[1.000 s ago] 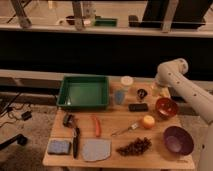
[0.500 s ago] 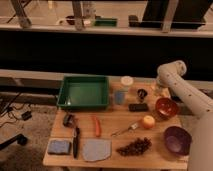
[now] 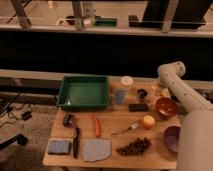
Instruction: Place banana in paper cup
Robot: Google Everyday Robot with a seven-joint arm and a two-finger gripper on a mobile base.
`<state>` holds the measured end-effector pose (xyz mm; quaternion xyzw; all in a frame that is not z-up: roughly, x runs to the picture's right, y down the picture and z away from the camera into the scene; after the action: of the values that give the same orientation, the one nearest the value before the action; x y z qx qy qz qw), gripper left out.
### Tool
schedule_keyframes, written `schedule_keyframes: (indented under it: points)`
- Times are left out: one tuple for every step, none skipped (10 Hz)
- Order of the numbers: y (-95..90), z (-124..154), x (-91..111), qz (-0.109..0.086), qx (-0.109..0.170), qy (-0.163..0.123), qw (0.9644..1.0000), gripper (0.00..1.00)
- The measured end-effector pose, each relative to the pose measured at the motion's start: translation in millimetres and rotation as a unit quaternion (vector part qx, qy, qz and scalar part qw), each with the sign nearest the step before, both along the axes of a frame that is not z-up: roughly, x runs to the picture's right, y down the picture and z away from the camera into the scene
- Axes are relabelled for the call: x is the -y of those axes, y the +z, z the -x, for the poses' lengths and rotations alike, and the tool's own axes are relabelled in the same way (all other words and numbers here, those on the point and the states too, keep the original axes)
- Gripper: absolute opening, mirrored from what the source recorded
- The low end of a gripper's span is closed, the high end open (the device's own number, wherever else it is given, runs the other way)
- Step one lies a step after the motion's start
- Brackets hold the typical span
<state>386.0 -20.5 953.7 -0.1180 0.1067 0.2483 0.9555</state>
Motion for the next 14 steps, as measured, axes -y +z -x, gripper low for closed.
schedule_keyframes:
  points:
    - [3.0, 0.2, 0.9, 0.000, 0.001, 0.003, 1.0000, 0.80]
    - [6.5, 1.6, 1.7, 0.000, 0.006, 0.006, 1.0000, 0.80]
    - [8.9, 0.6, 0.3, 0.001, 0.012, 0.004, 0.9999, 0.80]
    - [10.4, -0.6, -1.6, 0.004, 0.020, -0.001, 0.9998, 0.80]
    - [11.3, -1.2, -3.6, 0.007, 0.026, -0.005, 0.9996, 0.80]
    - [13.1, -3.6, -7.7, 0.017, 0.038, -0.019, 0.9989, 0.80]
    - [14.8, -5.1, -11.8, 0.024, 0.046, -0.030, 0.9982, 0.80]
    - [15.5, -7.0, -12.5, 0.031, 0.051, -0.039, 0.9975, 0.80]
    - [19.0, -7.3, -15.8, 0.040, 0.056, -0.042, 0.9967, 0.80]
    - [23.7, -11.4, -16.3, 0.048, 0.056, -0.044, 0.9963, 0.80]
    - [26.7, -14.5, -18.1, 0.054, 0.056, -0.040, 0.9961, 0.80]
    - [30.9, -19.7, -18.5, 0.059, 0.054, -0.035, 0.9962, 0.80]
    - [34.5, -24.4, -17.9, 0.061, 0.051, -0.030, 0.9964, 0.80]
    - [37.0, -27.6, -16.8, 0.062, 0.049, -0.027, 0.9965, 0.80]
